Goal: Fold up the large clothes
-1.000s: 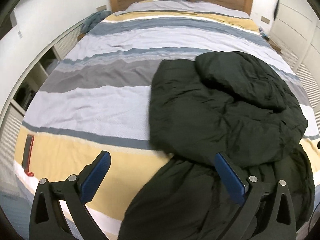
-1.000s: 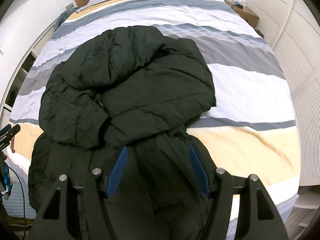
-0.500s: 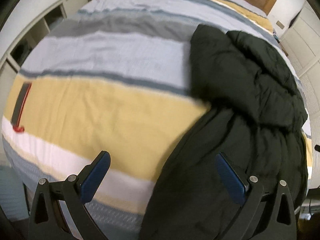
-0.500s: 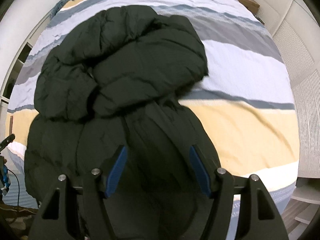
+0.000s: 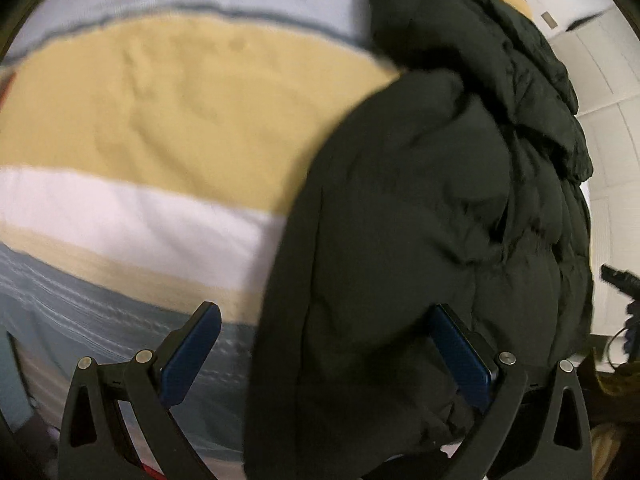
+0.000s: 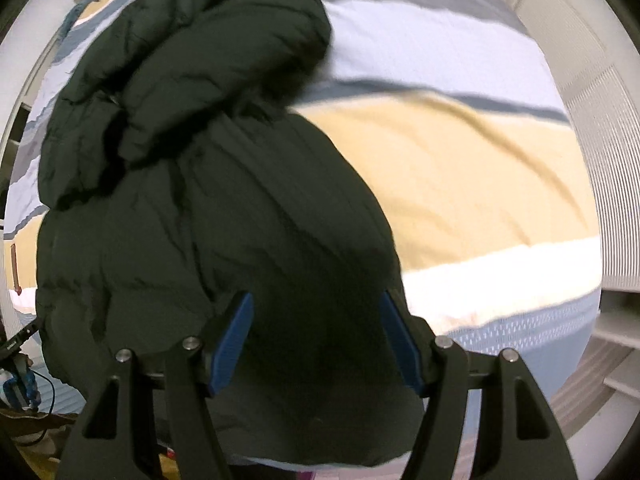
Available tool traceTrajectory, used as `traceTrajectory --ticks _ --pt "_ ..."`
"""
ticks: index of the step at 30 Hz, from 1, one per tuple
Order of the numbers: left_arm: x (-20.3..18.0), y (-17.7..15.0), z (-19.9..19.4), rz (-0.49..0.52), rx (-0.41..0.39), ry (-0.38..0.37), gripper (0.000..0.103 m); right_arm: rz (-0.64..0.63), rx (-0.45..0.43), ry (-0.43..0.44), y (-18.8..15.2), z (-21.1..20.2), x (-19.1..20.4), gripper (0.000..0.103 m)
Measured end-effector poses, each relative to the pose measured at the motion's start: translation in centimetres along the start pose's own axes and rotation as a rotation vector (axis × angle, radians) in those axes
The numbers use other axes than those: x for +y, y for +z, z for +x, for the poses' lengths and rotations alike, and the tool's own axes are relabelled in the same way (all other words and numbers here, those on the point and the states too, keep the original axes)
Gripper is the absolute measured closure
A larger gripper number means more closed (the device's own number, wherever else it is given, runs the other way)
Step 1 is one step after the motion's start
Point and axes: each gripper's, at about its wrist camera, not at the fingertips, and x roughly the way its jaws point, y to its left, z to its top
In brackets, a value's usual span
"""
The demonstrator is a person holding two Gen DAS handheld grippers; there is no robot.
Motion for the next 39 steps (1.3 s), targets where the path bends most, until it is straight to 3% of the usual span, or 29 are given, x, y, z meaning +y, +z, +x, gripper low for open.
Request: traceTrajectory --ticks 5,16,23,25,33,39 --pt "0.9 -1.0 2.6 -0.022 0.073 -0.056 0.001 0.041 0.051 0.021 -1.9 1.1 -2.2 0.038" --pt "-0.6 -2.3 2.9 -0.061 0.076 -0.147 0.004 0.111 0.128 0.181 -6.3 4.1 -6.7 0.038" --pt "-1.5 -3.8 3.4 -0.102 0.088 -0.123 0.006 0.132 0.137 0.288 -8.7 6.6 -8.7 0.031" --pt "-1.9 -3.6 3.5 -0.106 0.088 -0.115 0.006 0.109 0.143 0.257 -9.1 6.9 -9.0 0.028" --pt "-2.5 -3.6 4.1 -0.107 0.098 -0.079 0.006 0.152 0.143 0.268 -9.6 8.0 -10.9 0.021" --pt "-3.0 -3.4 4.4 -0.104 0.106 -0.069 0.006 0.135 0.152 0.255 -10.4 8.2 -11.0 0.020"
